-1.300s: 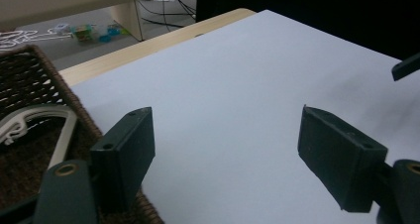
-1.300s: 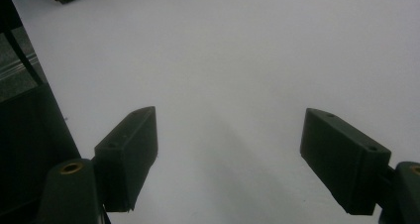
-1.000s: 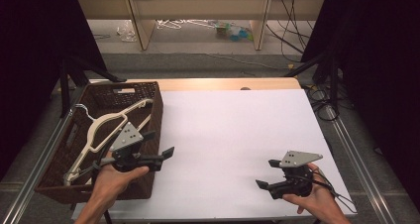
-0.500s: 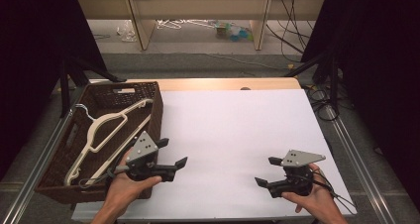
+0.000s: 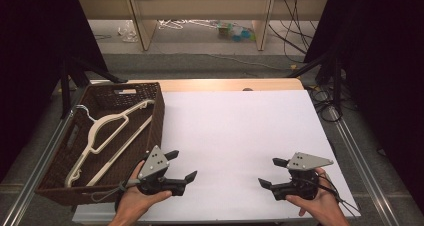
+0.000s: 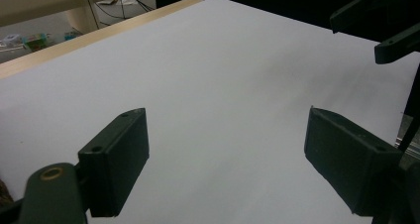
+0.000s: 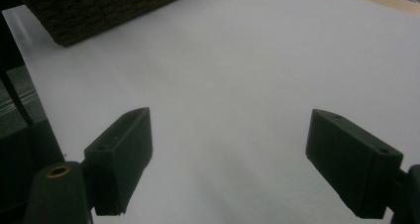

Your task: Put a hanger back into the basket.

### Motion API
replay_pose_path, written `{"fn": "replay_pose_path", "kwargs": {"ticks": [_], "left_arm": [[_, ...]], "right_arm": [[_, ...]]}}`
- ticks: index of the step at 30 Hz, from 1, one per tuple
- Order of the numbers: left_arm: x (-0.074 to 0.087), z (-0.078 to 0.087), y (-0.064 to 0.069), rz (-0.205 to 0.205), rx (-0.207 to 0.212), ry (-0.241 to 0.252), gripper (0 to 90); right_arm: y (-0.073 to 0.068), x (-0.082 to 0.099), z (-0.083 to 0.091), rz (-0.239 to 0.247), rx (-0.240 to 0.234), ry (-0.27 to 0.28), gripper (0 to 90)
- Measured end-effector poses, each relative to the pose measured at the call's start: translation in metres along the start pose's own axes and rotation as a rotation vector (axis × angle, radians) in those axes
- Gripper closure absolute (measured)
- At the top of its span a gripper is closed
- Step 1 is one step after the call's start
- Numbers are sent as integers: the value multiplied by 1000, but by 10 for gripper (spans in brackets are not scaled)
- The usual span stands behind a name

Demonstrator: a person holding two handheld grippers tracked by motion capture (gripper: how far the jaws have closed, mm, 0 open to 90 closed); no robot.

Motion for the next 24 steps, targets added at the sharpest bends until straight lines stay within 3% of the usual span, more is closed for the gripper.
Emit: {"fn": "replay_pose_path", "kwargs": {"ticks": [2,3,9,11,12,24], "left_arm": [[3,0,5,-9,9,-4,174],[4,0,5,-37,17,-8,174],[5,4,9,-25,12,19,174],[6,5,8,-23,10,21,174],[6,5,7,-24,6,23,174],[7,6,5,-9,0,29,174]], "right_arm": [[-2,0,2,-3,1,4,192],[-3,1,3,-1,2,8,191],[-6,6,8,-11,3,35,191],[-7,9,12,-20,3,10,191],[-6,8,10,-14,5,43,191],[-7,7,11,-23,-2,45,191]]}}
Point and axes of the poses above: each handheld gripper's, and its own axes: z roughly backward along the jaws, x roughly out of its underside, y roughly to its right, the point moved 9 cm from there along -z, roughly forward along the jaws, and after that the axes turned 13 degrees about y, right-handed, at the moved point
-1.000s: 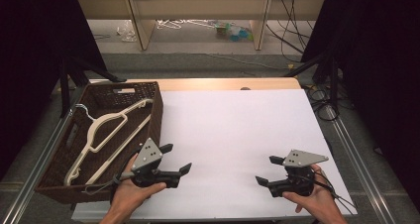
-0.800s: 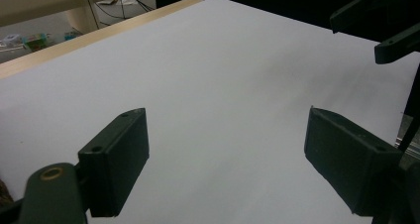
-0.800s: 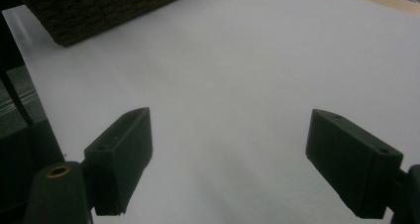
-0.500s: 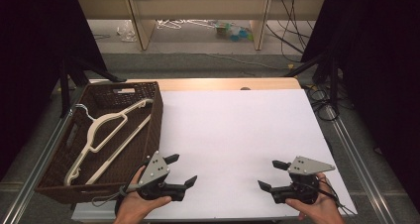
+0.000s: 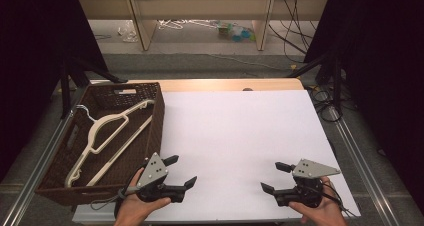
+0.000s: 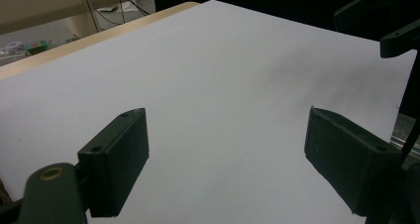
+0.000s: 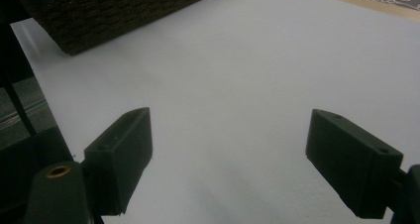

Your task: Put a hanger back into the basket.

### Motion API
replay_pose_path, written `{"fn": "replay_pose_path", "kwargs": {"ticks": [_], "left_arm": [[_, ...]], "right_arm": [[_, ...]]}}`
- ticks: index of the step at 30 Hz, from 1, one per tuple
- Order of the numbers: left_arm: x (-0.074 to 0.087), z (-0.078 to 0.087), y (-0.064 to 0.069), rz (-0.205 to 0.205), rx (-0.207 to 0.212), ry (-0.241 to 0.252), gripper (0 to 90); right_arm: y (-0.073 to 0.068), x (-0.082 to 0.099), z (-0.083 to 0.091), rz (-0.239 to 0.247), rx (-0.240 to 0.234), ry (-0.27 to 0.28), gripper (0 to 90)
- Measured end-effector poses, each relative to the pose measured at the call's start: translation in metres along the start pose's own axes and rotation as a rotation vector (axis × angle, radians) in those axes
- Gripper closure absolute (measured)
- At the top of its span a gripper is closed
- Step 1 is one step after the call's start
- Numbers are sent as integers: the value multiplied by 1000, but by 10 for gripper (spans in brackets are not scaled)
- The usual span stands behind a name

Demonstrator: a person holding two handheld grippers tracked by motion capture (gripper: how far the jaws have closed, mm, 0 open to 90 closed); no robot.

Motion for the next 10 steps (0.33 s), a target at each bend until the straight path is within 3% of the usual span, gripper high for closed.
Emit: {"fn": "replay_pose_path", "kwargs": {"ticks": [10], "left_arm": [[2,-1,2,1,1,-2,174]], "right_arm": [[1,0,0,0,3,-1,191]]}}
Point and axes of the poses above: each handheld gripper's, and its own axes: z roughly backward along the jaws, x roughly out of its underside, y roughly to its right, the point moved 9 cm from there along -z, roughly forward along the jaws, and after that the axes turned 13 degrees about y, right-handed, at the moved point
